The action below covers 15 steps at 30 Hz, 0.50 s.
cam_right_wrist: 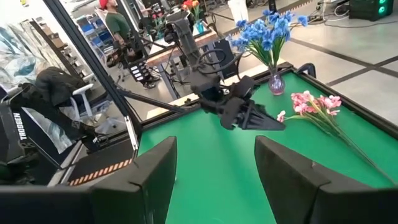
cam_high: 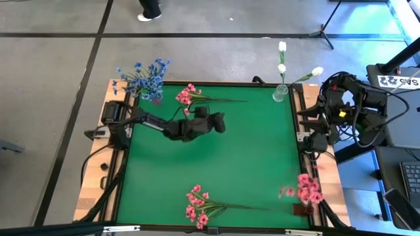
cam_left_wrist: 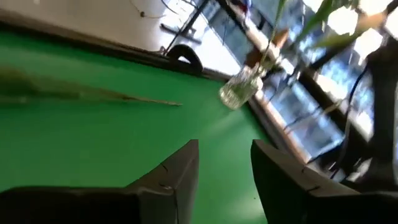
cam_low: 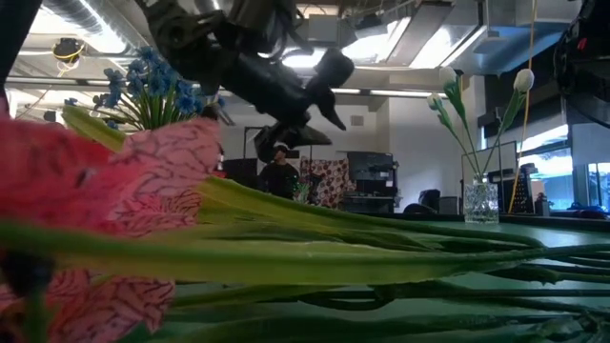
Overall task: Sort flowers into vase by color
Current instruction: Put the top pink flowers into the red vase
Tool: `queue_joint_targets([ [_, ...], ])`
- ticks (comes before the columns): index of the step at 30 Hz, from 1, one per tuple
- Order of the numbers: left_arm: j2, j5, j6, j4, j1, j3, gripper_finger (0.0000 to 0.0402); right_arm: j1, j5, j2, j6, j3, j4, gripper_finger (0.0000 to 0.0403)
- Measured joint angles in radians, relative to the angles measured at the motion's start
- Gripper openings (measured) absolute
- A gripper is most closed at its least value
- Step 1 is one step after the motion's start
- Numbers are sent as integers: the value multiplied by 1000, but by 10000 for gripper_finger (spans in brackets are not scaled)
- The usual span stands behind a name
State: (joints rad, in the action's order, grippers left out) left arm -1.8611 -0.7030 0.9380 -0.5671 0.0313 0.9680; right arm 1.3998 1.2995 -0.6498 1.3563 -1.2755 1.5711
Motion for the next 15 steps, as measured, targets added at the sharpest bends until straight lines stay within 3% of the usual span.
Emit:
queue_joint_targets([
  [5, 7, 85, -217, 128, 19, 92, 164, 0, 5, 0, 1, 0, 0, 214],
  [10, 7, 103, -520, 262, -17, 197, 172, 0, 17, 0, 0, 0, 0, 214],
  [15, 2, 153, -606, 575, 64, 361, 172, 0, 18, 0, -9, 0, 0, 214],
])
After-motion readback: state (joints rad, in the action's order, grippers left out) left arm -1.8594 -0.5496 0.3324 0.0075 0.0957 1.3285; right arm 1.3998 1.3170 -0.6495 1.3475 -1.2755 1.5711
